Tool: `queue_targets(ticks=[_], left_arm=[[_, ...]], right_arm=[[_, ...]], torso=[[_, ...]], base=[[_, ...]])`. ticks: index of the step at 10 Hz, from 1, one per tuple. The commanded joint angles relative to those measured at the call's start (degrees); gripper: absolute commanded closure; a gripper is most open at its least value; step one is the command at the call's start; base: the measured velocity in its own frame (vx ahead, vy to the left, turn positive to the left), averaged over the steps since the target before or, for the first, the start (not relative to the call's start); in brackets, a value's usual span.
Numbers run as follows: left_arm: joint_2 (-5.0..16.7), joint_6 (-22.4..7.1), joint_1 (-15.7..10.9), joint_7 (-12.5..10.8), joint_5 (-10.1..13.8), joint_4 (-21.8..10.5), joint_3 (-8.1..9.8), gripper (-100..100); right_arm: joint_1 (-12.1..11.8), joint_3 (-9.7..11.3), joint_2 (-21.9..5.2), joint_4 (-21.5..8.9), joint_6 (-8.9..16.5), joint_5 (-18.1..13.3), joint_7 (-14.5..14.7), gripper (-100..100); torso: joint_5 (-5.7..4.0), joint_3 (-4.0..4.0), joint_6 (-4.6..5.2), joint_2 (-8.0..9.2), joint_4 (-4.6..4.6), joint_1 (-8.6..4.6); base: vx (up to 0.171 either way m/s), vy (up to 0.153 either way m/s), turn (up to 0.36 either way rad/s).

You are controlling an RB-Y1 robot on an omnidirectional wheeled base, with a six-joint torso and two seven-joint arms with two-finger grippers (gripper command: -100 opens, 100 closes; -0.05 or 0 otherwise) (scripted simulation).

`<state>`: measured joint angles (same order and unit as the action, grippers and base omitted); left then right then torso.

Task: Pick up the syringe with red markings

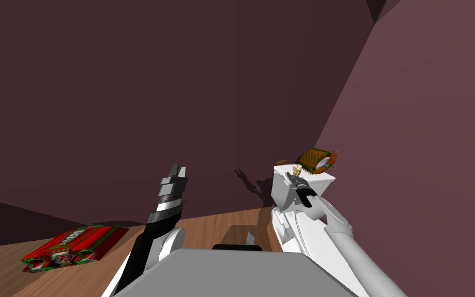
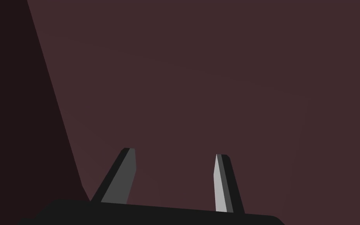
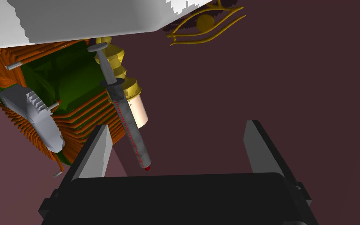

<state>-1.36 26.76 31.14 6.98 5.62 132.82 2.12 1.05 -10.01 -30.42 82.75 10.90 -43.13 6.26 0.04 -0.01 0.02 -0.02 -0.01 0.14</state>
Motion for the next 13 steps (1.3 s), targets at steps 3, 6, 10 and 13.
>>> queue_targets(ticks=[3,6,10,13], left_arm=[[0.0,0.0,0.0,0.0,0.0,0.0,0.00,0],[0.0,0.0,0.0,0.0,0.0,0.0,0.00,0],[0.0,0.0,0.0,0.0,0.0,0.0,0.00,0],[0.0,0.0,0.0,0.0,0.0,0.0,0.00,0]], right_arm=[[2.8,-0.3,-2.7,-4.5,4.9,-4.0,-0.1,-100],[4.3,-0.6,-4.1,-7.1,7.2,-6.1,-0.1,-100],[4.6,-0.6,-4.6,-7.7,7.8,-6.5,-0.1,0],[7.8,-1.4,-6.0,-13.3,1.9,-4.6,2.5,-100]], torso=[[0.01,0.00,0.01,0.00,0.00,0.01],[-0.02,0.01,0.01,0.02,0.00,-0.10],[-0.02,0.01,0.01,0.03,0.00,-0.10],[0.02,-0.17,0.00,-0.30,-0.07,0.13]], base=[[0.010,0.046,0.022],[0.005,0.020,0.014],[0.006,0.017,0.005],[0.110,0.079,-0.235]])
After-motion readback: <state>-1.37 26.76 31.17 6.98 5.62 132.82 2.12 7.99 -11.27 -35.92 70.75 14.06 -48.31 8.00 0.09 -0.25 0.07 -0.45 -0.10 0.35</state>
